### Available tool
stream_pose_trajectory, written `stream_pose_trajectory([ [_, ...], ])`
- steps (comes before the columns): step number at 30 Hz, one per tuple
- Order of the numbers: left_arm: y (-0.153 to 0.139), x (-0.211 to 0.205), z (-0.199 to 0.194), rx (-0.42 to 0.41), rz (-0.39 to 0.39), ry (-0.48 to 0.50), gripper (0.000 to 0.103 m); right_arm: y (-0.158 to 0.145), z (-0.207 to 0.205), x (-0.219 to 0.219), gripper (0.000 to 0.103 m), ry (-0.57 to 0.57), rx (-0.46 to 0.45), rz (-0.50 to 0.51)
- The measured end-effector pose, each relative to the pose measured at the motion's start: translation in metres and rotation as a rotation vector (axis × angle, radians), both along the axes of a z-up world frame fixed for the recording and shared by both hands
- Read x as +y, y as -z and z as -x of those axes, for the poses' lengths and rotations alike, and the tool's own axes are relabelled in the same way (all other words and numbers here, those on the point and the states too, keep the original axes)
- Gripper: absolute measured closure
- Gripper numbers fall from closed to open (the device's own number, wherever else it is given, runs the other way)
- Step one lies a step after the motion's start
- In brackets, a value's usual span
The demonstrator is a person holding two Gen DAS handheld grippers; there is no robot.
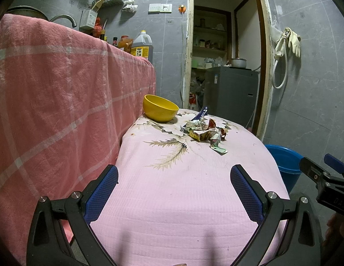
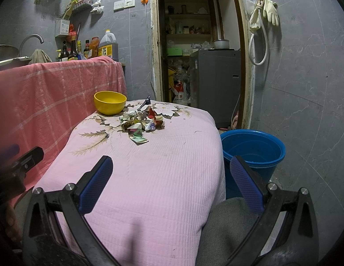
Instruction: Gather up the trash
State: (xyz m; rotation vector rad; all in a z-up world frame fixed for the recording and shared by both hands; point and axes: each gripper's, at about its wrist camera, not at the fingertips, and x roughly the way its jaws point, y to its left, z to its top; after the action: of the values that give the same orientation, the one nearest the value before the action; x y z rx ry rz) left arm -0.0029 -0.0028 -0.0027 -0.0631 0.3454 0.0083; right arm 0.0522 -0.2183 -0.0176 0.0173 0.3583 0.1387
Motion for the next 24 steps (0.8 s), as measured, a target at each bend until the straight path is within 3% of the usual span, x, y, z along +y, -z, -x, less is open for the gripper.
stream_pose_trajectory([
  [24, -0.0009, 0.0011, -0.002, 0.002, -0.001, 0.001, 0.004, 0.0003, -0.0004, 0.0003, 0.0, 0.0, 0.002, -0.001],
])
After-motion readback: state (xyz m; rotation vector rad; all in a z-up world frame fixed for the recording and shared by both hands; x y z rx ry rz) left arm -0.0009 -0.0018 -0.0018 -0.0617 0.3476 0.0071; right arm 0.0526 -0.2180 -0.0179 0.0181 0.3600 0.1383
